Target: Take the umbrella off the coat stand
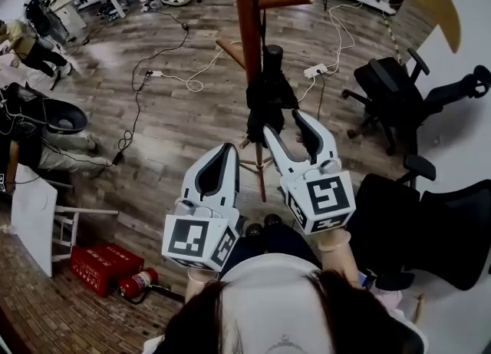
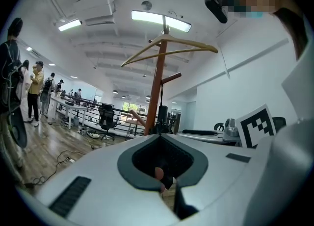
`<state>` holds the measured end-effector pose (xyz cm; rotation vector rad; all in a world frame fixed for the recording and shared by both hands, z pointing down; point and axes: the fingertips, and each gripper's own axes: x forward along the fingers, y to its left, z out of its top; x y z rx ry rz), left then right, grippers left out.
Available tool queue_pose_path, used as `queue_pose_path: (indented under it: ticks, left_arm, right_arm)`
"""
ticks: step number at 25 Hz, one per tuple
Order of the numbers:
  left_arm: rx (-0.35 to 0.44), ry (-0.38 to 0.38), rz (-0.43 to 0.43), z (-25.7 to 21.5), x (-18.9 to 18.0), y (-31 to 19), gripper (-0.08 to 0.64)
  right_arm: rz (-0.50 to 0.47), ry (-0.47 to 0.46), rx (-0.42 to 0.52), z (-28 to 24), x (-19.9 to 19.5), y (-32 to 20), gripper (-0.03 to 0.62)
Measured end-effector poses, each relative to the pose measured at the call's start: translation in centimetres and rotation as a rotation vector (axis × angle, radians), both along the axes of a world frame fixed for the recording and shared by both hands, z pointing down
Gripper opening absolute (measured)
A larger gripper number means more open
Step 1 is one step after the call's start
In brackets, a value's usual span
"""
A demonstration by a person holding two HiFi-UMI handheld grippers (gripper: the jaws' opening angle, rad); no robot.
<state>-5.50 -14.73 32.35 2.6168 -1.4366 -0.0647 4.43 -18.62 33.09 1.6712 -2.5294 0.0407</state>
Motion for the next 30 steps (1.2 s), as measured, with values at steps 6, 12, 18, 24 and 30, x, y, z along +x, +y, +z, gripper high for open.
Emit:
queue_pose_path:
  ticks: [6, 12, 18, 24, 30]
  left_arm:
    - [-0.031, -0.010, -0.037, 0.9, -0.5, -0.8, 0.014]
    - [-0.085, -0.017, -0.073, 2.8, -1.3, -1.7, 0.014]
    - [-0.119, -0.037, -0.071, 4.1, -1.6, -2.5, 0.014]
    - [-0.150, -0.040, -0.082, 5.0, -2.4, -3.3, 0.014]
    - [-0.170, -0.042, -0.098, 5.9, -2.5, -3.1, 0.014]
  right_arm:
    - [-0.002, 0.005, -0.041, 1.6, 0.3, -1.9, 0.257]
    - [0.001, 0.003, -0.088, 3.7, 0.5, -3.7, 0.280]
    - [-0.017, -0.002, -0.129, 5.3, 0.1, -4.9, 0.301]
    - [-0.018, 0.023, -0.140, 6.0, -1.0, -6.5, 0.311]
    - [0.006, 0.028, -0.127, 6.4, -1.0, -7.2, 0.311]
